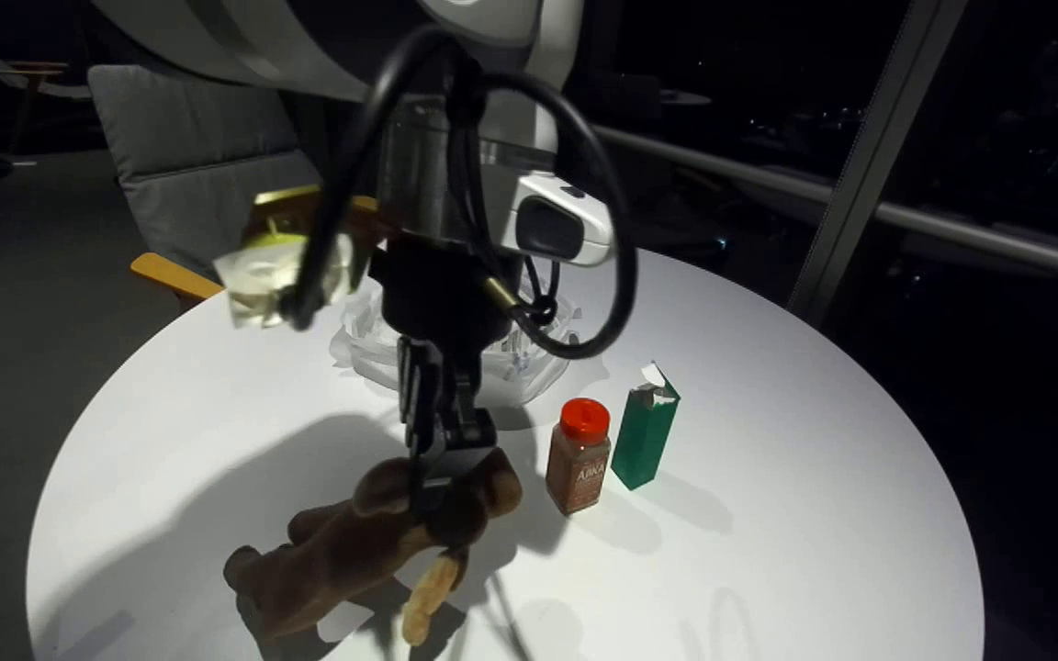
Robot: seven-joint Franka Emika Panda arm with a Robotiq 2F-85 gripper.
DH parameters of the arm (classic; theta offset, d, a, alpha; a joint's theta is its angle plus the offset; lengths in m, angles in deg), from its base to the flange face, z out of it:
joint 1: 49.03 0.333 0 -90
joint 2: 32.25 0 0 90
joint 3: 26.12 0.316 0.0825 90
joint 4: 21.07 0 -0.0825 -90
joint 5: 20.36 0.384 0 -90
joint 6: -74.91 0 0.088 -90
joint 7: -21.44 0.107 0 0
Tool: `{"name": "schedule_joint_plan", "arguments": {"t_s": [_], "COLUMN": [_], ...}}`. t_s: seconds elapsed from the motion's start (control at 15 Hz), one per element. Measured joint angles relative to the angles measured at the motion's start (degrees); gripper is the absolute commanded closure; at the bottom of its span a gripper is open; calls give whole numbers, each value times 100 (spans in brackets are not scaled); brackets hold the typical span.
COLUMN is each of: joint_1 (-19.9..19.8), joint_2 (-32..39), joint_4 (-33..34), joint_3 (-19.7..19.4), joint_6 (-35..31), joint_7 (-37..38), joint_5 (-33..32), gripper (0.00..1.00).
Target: Remove the objects in the plastic and place them on the table
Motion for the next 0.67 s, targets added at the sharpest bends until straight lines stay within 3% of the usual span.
{"name": "schedule_joint_plan", "arguments": {"t_s": [0.47,0.53,0.6,0.67], "joint_1": [306,364,411,439], "joint_2": [948,1036,1119,1186], "joint_4": [926,1030,1123,1203], "joint_3": [-431,-506,-574,-620], "joint_6": [-163,-163,-163,-161], "joint_7": [809,947,1054,1121], "joint_5": [-1237,-1366,-1451,-1488], "gripper": [98,90,68,65]}}
